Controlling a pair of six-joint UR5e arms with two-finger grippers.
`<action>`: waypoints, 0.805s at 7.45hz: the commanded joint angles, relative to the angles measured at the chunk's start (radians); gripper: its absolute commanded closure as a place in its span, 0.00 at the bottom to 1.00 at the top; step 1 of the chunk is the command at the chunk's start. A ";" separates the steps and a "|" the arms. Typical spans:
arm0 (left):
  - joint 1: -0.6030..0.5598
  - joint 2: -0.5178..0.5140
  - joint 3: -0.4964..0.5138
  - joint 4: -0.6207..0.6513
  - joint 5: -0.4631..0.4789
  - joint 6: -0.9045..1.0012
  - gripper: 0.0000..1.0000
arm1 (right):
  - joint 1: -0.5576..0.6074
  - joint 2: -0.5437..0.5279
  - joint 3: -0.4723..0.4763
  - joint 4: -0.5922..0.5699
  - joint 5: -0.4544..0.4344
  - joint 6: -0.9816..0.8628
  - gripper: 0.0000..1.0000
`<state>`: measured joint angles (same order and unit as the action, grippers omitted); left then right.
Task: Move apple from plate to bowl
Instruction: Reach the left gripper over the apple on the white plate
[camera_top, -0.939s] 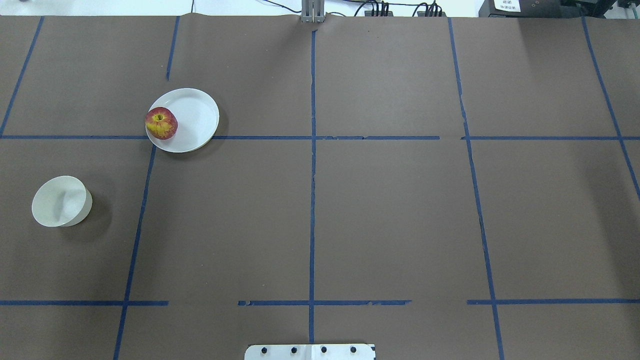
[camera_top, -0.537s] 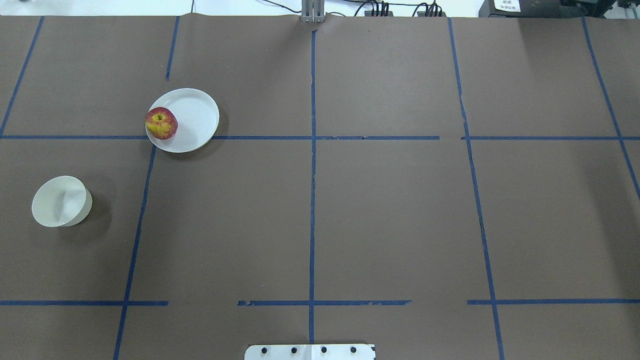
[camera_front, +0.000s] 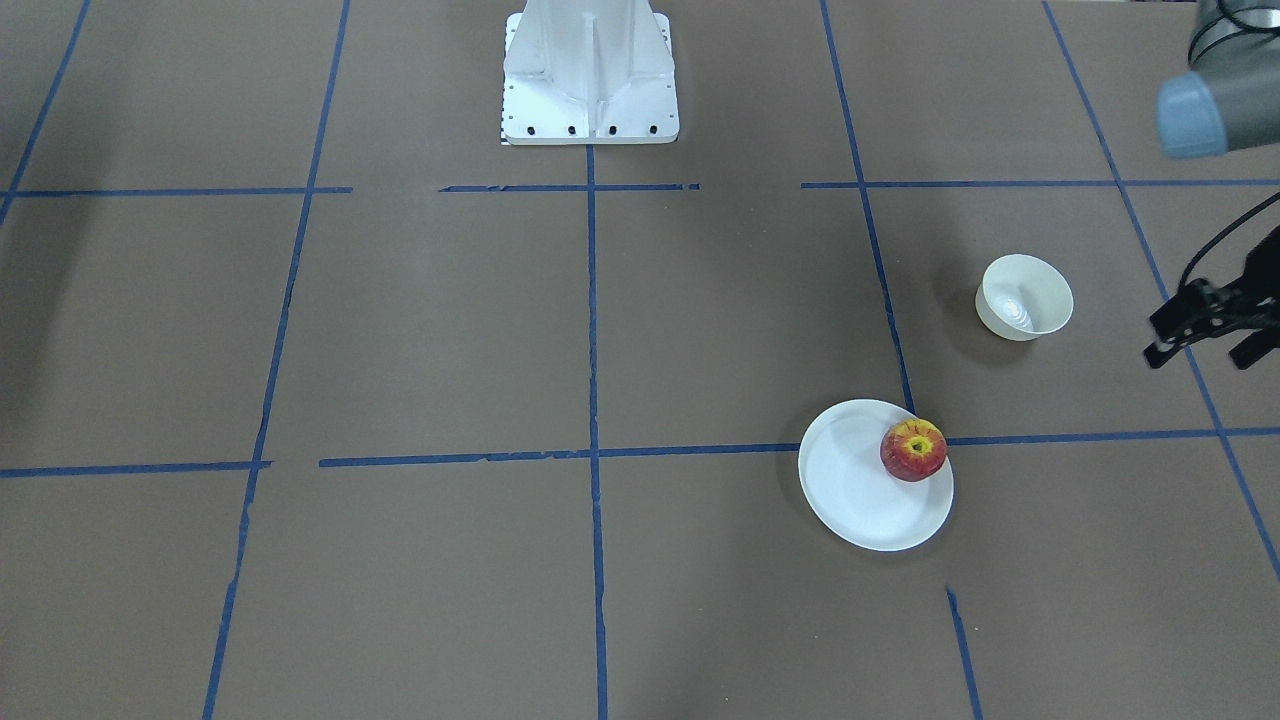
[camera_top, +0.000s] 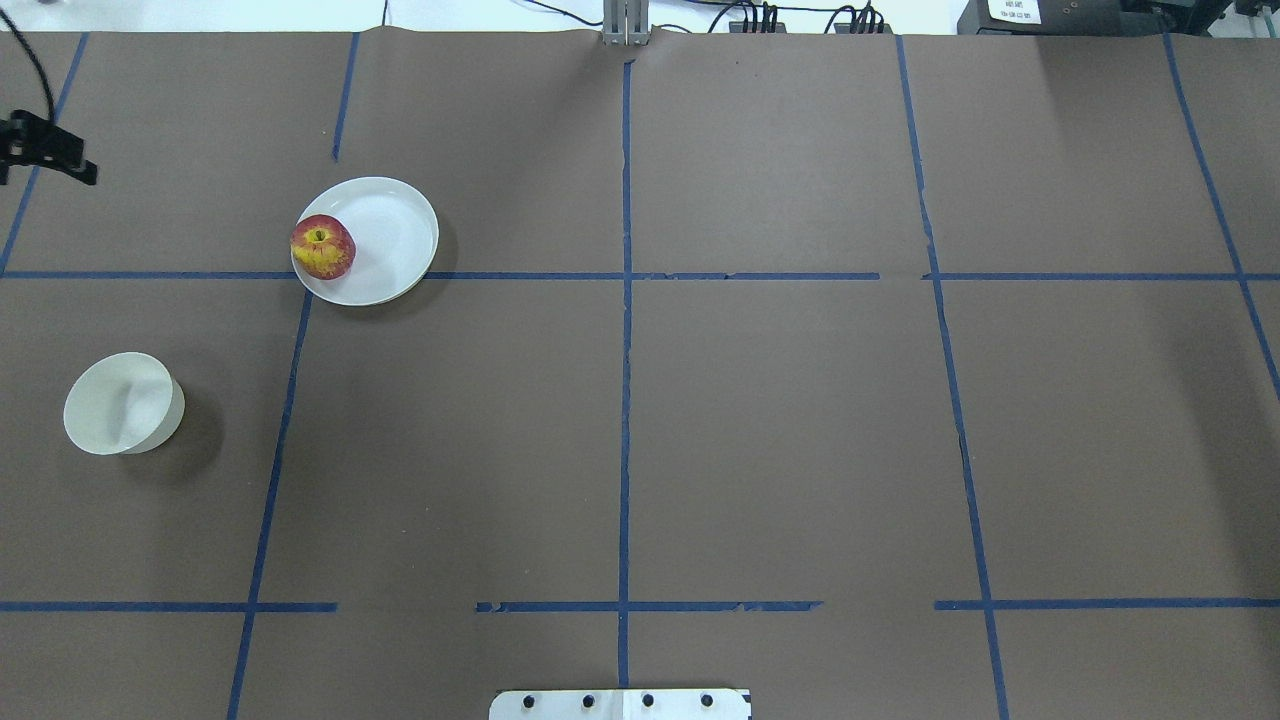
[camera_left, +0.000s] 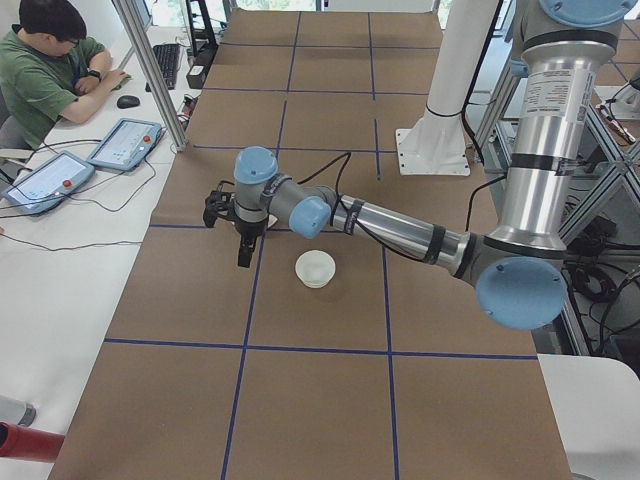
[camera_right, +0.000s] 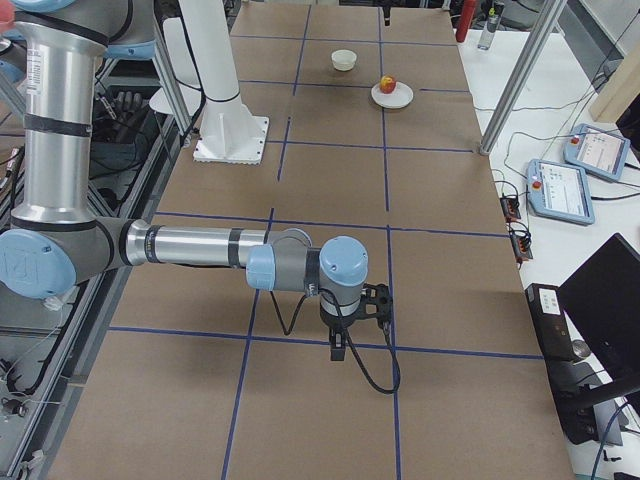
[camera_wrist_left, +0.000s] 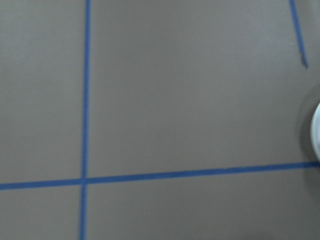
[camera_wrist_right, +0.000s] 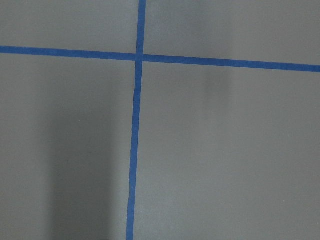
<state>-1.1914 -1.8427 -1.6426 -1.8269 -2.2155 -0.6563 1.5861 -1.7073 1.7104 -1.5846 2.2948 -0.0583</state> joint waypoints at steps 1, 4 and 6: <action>0.134 -0.136 0.110 -0.002 0.106 -0.130 0.00 | 0.000 0.000 0.000 0.000 0.000 0.000 0.00; 0.262 -0.217 0.164 -0.003 0.190 -0.233 0.00 | 0.000 0.000 0.000 0.000 0.000 0.000 0.00; 0.294 -0.221 0.203 -0.070 0.192 -0.269 0.00 | 0.000 0.000 0.000 0.000 0.000 -0.002 0.00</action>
<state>-0.9206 -2.0562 -1.4669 -1.8609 -2.0292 -0.9030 1.5861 -1.7073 1.7104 -1.5846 2.2948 -0.0586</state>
